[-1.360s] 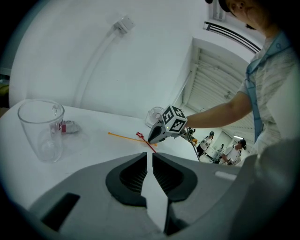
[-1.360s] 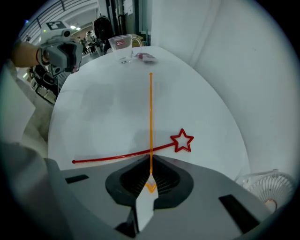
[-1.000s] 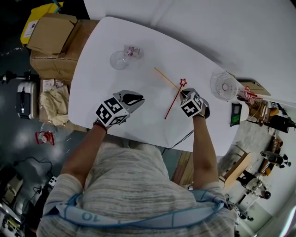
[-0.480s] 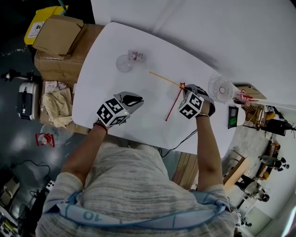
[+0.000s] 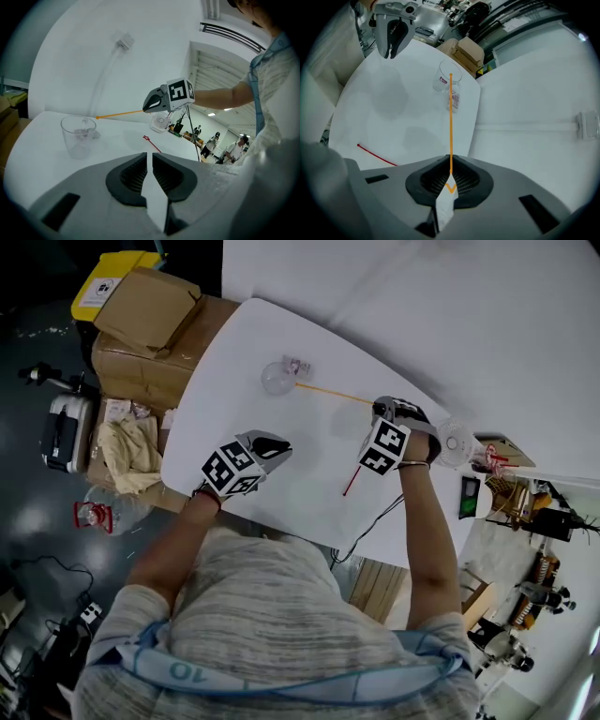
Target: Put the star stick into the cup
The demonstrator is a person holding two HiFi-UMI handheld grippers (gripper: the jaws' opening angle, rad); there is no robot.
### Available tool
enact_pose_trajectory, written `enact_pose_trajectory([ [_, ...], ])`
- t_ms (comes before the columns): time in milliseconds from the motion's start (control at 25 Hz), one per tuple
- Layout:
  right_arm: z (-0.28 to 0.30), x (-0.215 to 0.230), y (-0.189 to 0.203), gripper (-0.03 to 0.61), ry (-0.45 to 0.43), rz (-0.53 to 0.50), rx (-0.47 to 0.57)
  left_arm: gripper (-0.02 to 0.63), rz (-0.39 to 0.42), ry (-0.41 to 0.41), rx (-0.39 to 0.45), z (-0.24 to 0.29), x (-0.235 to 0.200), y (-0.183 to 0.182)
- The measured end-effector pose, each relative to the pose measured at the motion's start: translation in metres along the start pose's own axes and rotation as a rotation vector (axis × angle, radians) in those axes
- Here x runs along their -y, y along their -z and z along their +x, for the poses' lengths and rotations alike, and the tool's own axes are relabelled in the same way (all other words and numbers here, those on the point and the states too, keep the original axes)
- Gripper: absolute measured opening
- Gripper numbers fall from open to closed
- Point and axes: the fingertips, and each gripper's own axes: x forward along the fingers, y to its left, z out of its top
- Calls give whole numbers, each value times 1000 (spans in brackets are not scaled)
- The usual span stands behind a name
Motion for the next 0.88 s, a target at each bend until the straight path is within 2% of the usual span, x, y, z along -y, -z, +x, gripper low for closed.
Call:
enact_pose_trajectory([
  [520,3,45,-84,20,102,-535,-148,37,-25,-55,31,-40,-9,13],
  [680,9,50,-102,20,119,-605,-166,37,-34,-61,40,-46,-9,16],
  [880,15,61,-111,20,141,-616,-188,37,-43,-73,53,-56,-14,18],
])
